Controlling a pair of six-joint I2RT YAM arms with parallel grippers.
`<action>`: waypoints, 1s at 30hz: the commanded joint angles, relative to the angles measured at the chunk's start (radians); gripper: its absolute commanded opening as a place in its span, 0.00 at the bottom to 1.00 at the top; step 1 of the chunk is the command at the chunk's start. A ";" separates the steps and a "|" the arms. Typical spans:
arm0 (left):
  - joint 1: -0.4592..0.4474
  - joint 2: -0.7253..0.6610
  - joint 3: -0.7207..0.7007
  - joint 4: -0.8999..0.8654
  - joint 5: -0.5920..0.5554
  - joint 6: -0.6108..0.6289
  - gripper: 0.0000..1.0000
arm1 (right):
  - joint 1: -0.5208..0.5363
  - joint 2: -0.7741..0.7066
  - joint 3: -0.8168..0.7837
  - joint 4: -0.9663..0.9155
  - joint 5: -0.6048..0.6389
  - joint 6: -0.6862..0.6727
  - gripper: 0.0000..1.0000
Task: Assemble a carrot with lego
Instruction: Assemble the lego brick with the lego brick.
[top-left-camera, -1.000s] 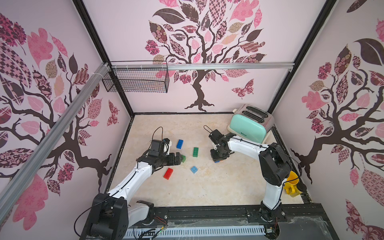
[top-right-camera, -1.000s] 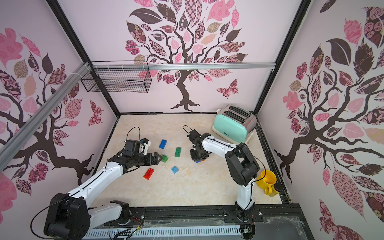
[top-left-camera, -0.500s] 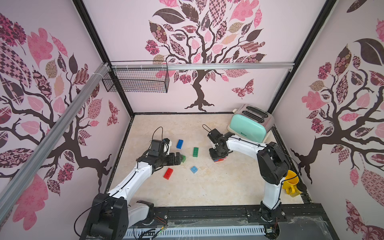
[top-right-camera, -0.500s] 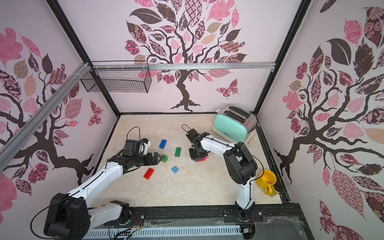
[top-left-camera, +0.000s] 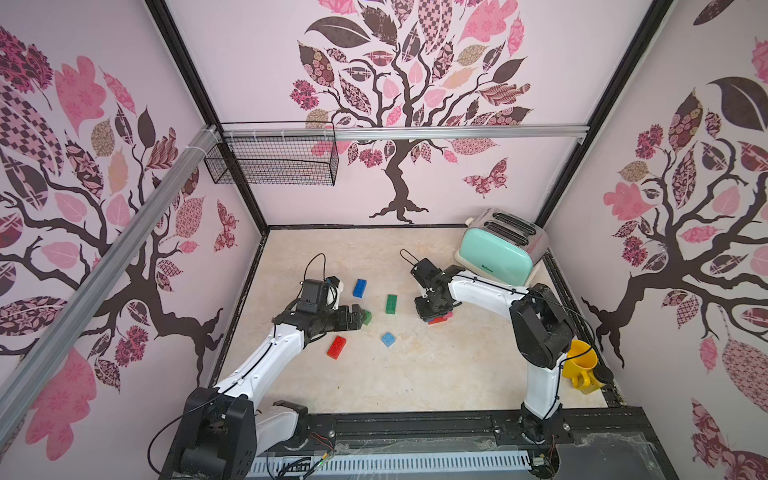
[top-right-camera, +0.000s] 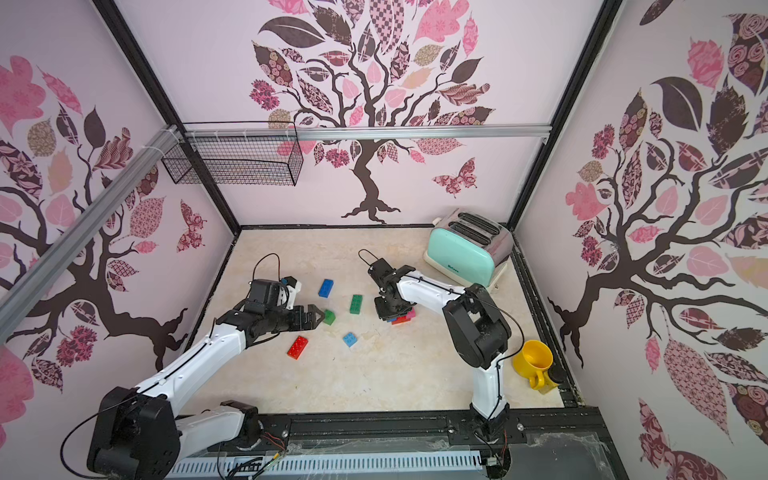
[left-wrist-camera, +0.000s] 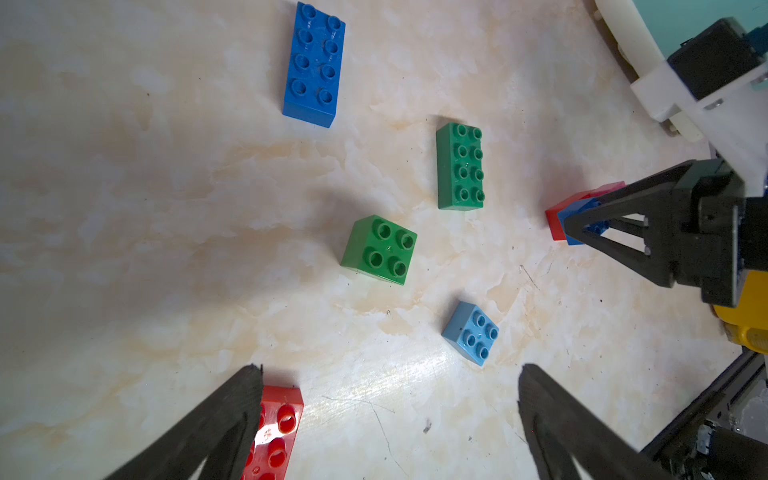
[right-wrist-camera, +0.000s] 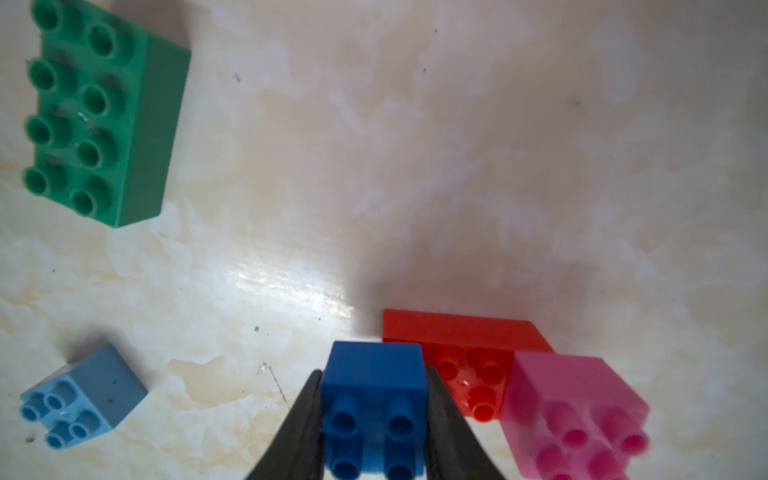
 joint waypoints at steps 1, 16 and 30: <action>-0.002 -0.018 0.001 0.010 -0.003 -0.003 0.98 | 0.005 0.041 -0.012 -0.018 0.013 0.003 0.29; -0.002 -0.022 0.000 0.010 -0.007 0.001 0.98 | 0.005 -0.035 -0.115 -0.004 0.047 0.005 0.28; -0.002 -0.028 -0.001 0.007 -0.020 0.002 0.98 | 0.006 -0.041 -0.231 0.088 0.078 0.014 0.26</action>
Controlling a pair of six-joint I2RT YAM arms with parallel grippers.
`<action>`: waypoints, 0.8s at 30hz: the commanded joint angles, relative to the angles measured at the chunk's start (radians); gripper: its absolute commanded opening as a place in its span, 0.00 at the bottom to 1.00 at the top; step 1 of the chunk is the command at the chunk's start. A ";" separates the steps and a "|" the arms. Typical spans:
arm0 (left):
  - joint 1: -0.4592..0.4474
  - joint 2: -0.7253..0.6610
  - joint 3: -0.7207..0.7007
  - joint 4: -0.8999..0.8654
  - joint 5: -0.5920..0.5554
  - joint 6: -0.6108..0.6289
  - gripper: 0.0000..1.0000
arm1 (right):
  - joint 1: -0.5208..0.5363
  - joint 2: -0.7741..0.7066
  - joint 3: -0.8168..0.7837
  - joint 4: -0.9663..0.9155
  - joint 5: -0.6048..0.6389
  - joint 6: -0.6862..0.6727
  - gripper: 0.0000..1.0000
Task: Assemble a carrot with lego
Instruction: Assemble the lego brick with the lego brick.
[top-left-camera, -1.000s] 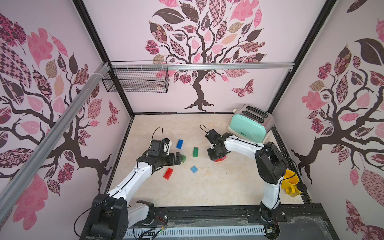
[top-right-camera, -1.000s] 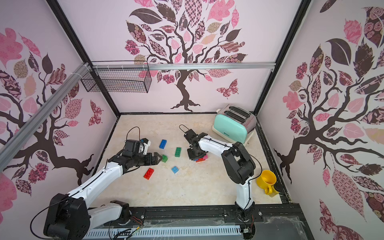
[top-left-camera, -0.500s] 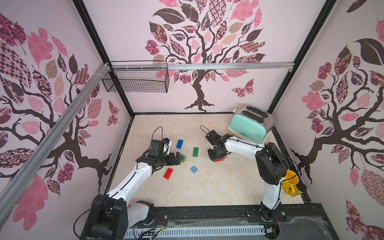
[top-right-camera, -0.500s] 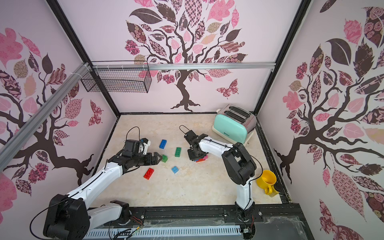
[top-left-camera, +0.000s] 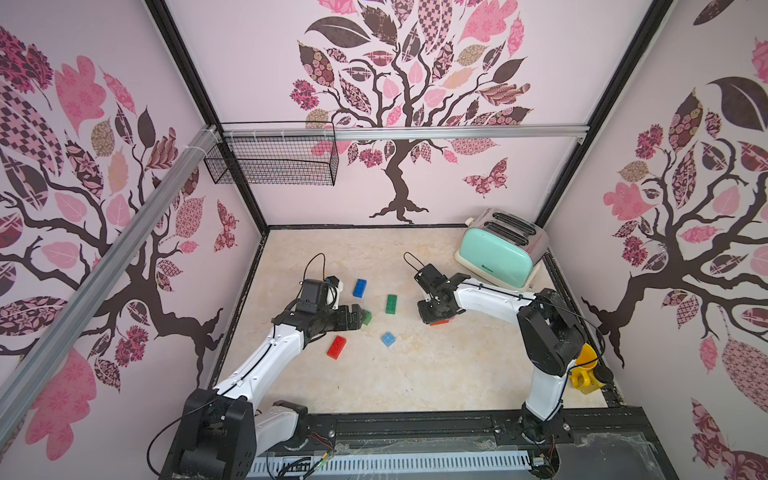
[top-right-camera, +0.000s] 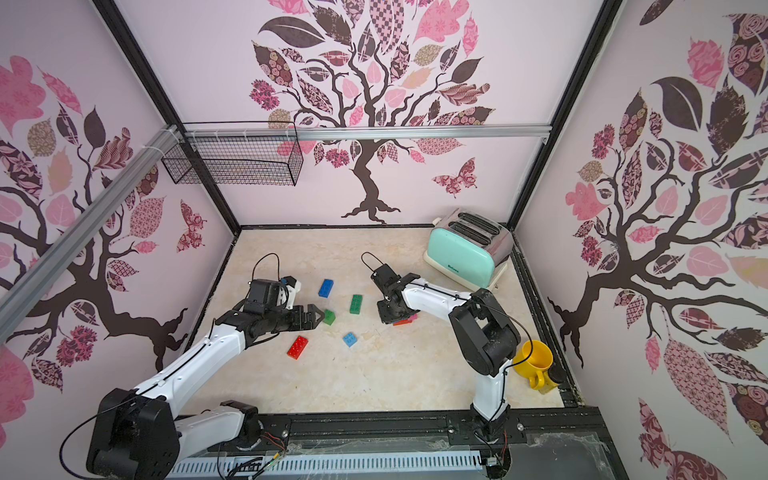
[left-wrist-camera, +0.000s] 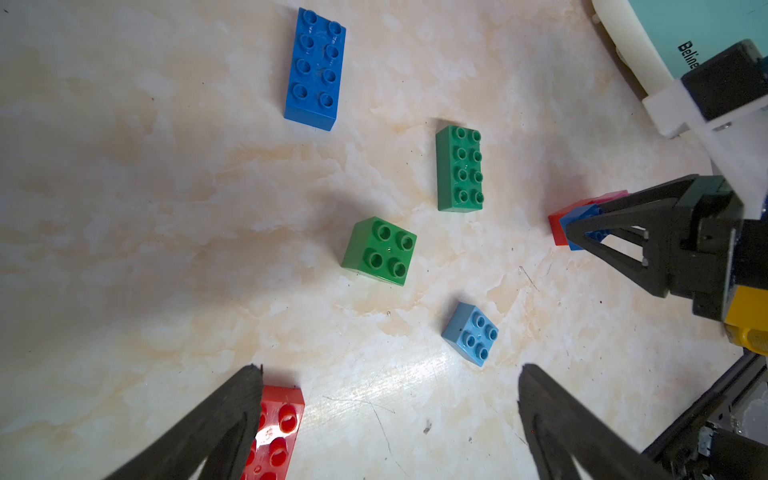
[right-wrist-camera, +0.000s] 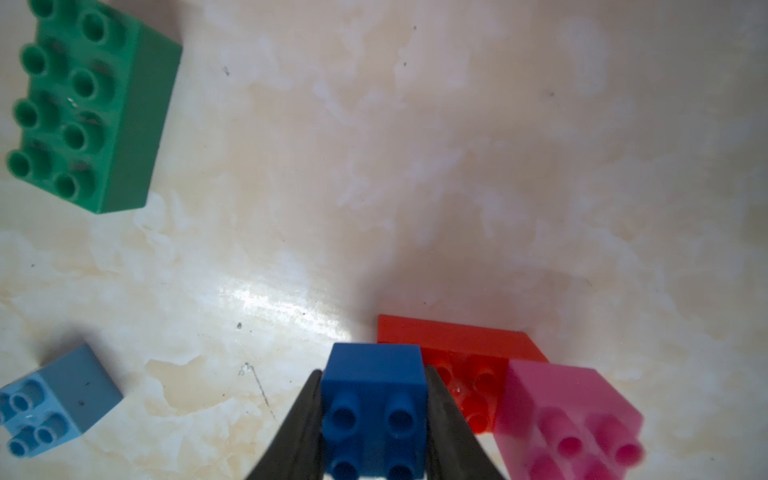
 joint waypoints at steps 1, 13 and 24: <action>-0.002 -0.021 0.000 0.007 -0.014 0.002 0.98 | 0.005 0.043 -0.094 -0.031 0.032 0.017 0.25; -0.002 -0.014 0.001 0.007 -0.017 0.004 0.98 | 0.008 0.042 -0.158 0.004 0.090 0.042 0.22; -0.002 -0.015 0.001 0.006 -0.020 0.004 0.98 | 0.007 0.091 -0.160 -0.065 0.023 0.163 0.20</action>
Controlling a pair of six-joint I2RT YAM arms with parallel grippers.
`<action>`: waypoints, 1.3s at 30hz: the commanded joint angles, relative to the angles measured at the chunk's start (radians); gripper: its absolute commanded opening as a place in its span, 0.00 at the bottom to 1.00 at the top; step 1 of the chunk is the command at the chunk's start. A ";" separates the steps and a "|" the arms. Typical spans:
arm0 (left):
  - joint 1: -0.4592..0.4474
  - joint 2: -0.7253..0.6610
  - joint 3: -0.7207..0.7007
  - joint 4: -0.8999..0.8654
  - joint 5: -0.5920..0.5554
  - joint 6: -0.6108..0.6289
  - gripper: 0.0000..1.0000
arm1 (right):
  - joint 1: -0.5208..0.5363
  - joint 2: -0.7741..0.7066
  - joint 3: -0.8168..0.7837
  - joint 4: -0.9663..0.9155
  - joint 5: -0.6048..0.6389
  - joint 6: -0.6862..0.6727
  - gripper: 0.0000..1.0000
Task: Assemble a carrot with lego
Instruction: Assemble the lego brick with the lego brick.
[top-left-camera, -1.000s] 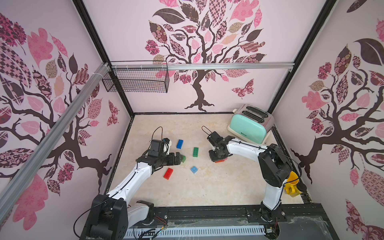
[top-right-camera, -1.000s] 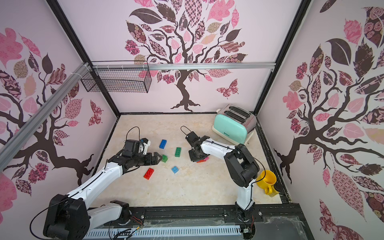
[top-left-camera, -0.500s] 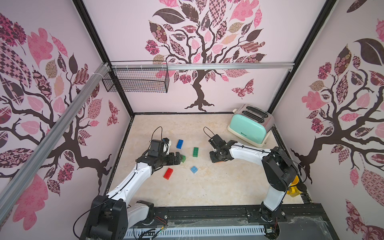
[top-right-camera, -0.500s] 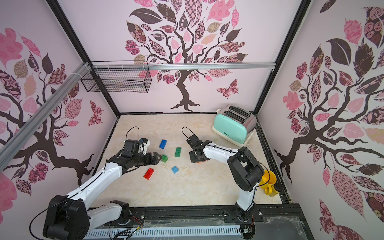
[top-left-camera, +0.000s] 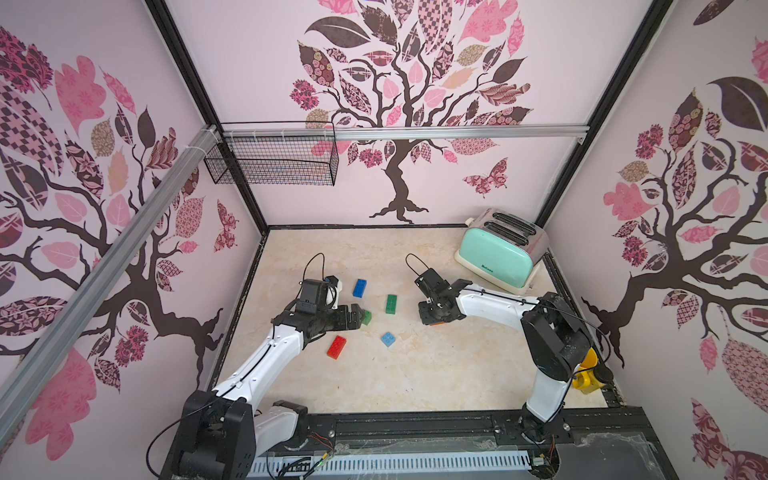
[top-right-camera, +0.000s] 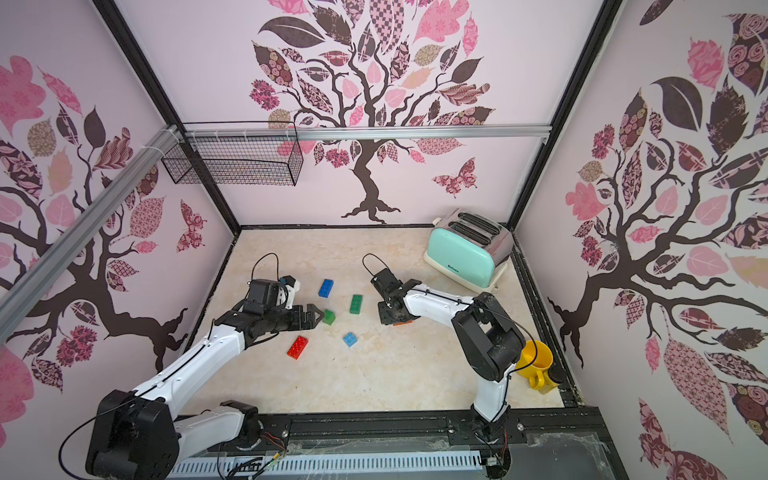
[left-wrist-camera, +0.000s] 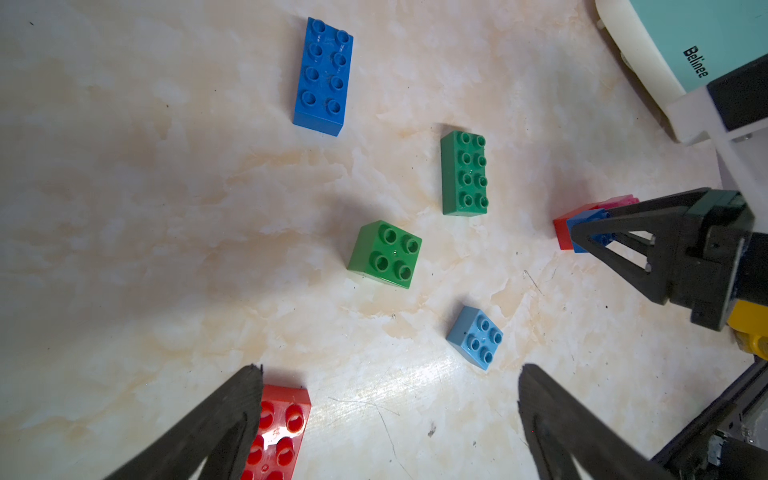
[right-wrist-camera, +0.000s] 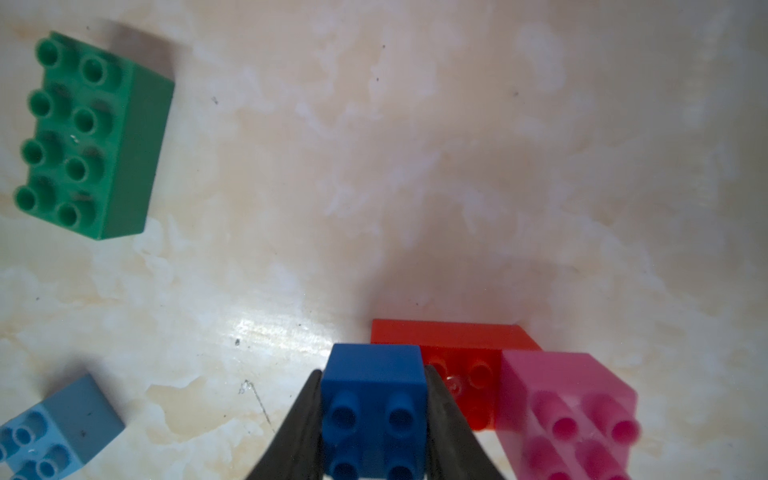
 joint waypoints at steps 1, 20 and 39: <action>-0.002 -0.009 0.001 0.008 -0.004 0.003 0.98 | -0.009 0.120 -0.091 -0.129 -0.025 0.059 0.20; -0.002 -0.007 0.002 0.006 -0.002 0.003 0.98 | -0.010 0.173 -0.099 -0.118 -0.038 -0.043 0.23; -0.002 -0.012 0.001 0.006 -0.002 0.004 0.98 | -0.020 0.129 -0.044 -0.177 -0.018 -0.026 0.32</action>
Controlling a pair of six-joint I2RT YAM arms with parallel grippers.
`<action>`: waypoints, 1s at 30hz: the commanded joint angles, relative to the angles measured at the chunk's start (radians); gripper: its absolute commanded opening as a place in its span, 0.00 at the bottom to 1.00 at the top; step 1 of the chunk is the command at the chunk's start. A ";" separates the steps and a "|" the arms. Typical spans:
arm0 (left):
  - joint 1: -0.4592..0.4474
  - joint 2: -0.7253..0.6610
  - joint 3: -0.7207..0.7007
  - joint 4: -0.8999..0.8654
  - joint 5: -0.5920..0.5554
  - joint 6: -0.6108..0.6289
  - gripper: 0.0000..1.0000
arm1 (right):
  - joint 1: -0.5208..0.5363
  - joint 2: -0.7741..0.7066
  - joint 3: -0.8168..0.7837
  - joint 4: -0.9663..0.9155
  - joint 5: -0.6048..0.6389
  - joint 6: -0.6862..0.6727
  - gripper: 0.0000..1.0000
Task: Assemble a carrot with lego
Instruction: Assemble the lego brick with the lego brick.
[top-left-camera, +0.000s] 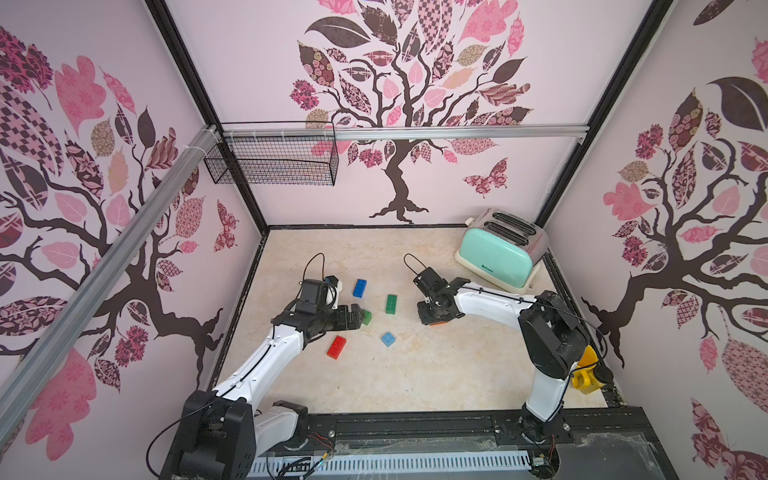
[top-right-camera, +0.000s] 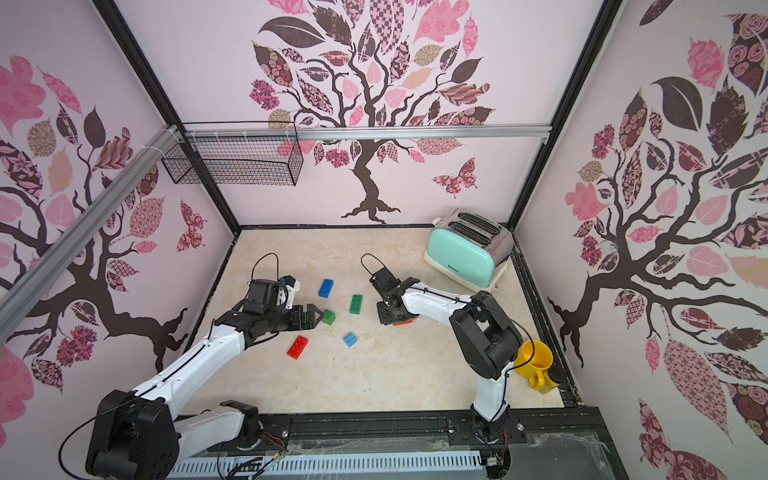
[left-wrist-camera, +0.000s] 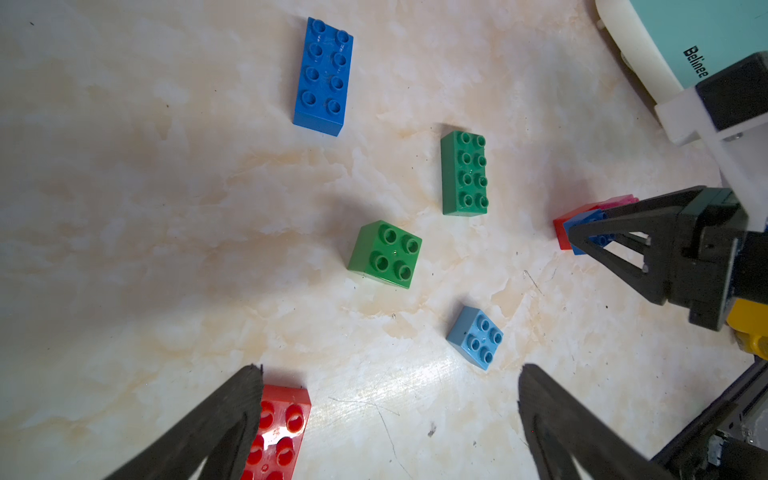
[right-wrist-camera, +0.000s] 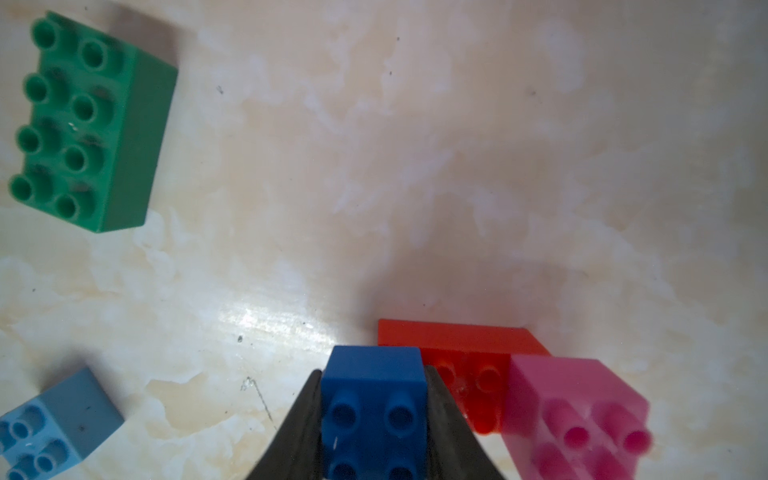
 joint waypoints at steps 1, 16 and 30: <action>-0.002 -0.013 0.001 0.006 -0.003 0.004 0.98 | -0.023 0.101 -0.090 -0.124 -0.019 0.021 0.30; -0.002 -0.010 0.000 0.006 -0.006 0.005 0.98 | -0.042 0.104 -0.153 -0.061 -0.004 -0.023 0.25; -0.002 -0.013 0.001 0.004 -0.006 0.004 0.98 | -0.040 0.154 -0.166 -0.084 -0.003 -0.044 0.26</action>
